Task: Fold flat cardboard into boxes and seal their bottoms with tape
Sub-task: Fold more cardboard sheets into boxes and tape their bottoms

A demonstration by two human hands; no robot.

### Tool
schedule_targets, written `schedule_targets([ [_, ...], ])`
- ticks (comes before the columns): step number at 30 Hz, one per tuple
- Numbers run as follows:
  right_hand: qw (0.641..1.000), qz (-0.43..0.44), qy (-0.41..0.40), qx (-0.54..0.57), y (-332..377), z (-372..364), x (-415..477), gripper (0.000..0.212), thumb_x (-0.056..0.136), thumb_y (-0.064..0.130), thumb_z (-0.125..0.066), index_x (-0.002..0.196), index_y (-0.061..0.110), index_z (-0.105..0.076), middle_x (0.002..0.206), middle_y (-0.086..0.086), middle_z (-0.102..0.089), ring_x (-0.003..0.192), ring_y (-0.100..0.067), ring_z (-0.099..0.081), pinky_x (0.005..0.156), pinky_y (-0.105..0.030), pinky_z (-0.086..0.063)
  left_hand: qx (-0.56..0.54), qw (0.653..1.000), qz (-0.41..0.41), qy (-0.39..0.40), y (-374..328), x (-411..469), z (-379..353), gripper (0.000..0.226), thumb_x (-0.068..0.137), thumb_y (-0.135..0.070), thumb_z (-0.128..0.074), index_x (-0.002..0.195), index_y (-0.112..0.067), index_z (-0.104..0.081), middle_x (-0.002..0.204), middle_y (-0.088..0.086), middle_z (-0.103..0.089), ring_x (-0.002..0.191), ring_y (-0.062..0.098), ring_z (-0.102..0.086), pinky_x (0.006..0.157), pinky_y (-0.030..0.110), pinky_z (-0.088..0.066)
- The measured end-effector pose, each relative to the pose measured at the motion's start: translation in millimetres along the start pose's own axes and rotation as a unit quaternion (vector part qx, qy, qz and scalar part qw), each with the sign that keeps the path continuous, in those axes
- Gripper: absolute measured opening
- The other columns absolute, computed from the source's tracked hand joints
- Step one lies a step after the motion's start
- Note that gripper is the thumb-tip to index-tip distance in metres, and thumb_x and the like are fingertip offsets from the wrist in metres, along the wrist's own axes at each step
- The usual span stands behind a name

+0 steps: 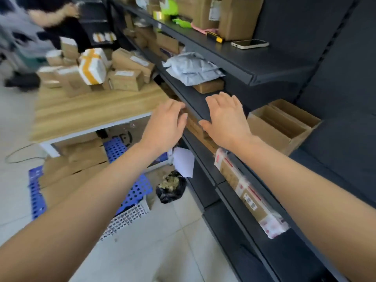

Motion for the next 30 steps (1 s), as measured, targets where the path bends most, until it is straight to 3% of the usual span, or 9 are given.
schedule_targets([
  [7, 0.989, 0.134, -0.055, -0.007, 177, 51, 18, 0.057, 0.091, 0.034, -0.056, 0.138, 0.006, -0.040, 0.144, -0.010, -0.041, 0.142, -0.026, -0.024, 0.117, -0.043, -0.015, 0.164, 0.978, 0.030, -0.127, 66, -81, 166, 0.036, 0.096, -0.025, -0.044, 0.120, -0.001, -0.056, 0.116, 0.017, -0.056, 0.110, 0.036, -0.050, 0.101, 0.045, -0.036],
  [12, 0.973, 0.177, -0.142, 0.045, 300, 120, 29, 0.058, 0.090, 0.036, -0.058, 0.138, 0.008, -0.042, 0.144, -0.011, -0.044, 0.141, -0.027, -0.027, 0.117, -0.042, -0.016, 0.242, 0.945, 0.019, -0.220, 93, -120, 292, 0.032, 0.092, -0.022, -0.047, 0.111, 0.000, -0.058, 0.107, 0.017, -0.059, 0.101, 0.036, -0.054, 0.097, 0.048, -0.040],
  [15, 0.956, 0.208, -0.193, 0.077, 360, 154, 29, 0.059, 0.088, 0.038, -0.061, 0.137, 0.010, -0.044, 0.139, -0.010, -0.047, 0.136, -0.028, -0.033, 0.115, -0.042, -0.020, 0.275, 0.925, 0.010, -0.263, 110, -138, 351, 0.032, 0.093, -0.022, -0.048, 0.114, 0.000, -0.058, 0.109, 0.017, -0.059, 0.100, 0.035, -0.054, 0.096, 0.044, -0.039],
  [17, 0.950, 0.221, -0.202, 0.089, 391, 166, 30, 0.060, 0.089, 0.041, -0.060, 0.137, 0.010, -0.043, 0.140, -0.009, -0.046, 0.137, -0.027, -0.032, 0.115, -0.041, -0.019, 0.280, 0.918, 0.010, -0.281, 123, -148, 381, 0.032, 0.092, -0.020, -0.050, 0.117, -0.001, -0.057, 0.107, 0.017, -0.059, 0.101, 0.036, -0.054, 0.099, 0.048, -0.041],
  [23, 0.937, 0.253, -0.211, 0.119, 449, 166, 40, 0.055, 0.088, 0.040, -0.060, 0.133, 0.010, -0.047, 0.135, -0.009, -0.050, 0.134, -0.027, -0.037, 0.115, -0.041, -0.022, 0.294, 0.902, -0.004, -0.316, 162, -168, 418, 0.030, 0.090, -0.017, -0.053, 0.115, -0.001, -0.058, 0.107, 0.017, -0.060, 0.101, 0.036, -0.056, 0.097, 0.056, -0.042],
  [26, 0.943, 0.251, -0.164, 0.143, 460, 133, 57, 0.052, 0.088, 0.040, -0.061, 0.128, 0.009, -0.050, 0.131, -0.011, -0.053, 0.128, -0.029, -0.041, 0.110, -0.040, -0.027, 0.260, 0.917, 0.039, -0.299, 198, -167, 403, 0.032, 0.092, -0.021, -0.049, 0.115, 0.001, -0.058, 0.109, 0.018, -0.059, 0.102, 0.036, -0.056, 0.097, 0.053, -0.042],
  [30, 0.959, 0.234, -0.057, 0.152, 460, 50, 92, 0.045, 0.089, 0.038, -0.060, 0.123, 0.009, -0.053, 0.121, -0.012, -0.057, 0.118, -0.031, -0.047, 0.097, -0.037, -0.035, 0.191, 0.942, 0.144, -0.237, 267, -157, 351, 0.032, 0.095, -0.021, -0.047, 0.119, -0.002, -0.056, 0.118, 0.015, -0.056, 0.106, 0.033, -0.054, 0.092, 0.038, -0.039],
])
Point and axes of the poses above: each hand's wrist, its own x-axis towards the middle knuckle, its own z-axis out of the back of the hand, y = z × x, the point moved 9 cm from there along x, towards the middle knuckle
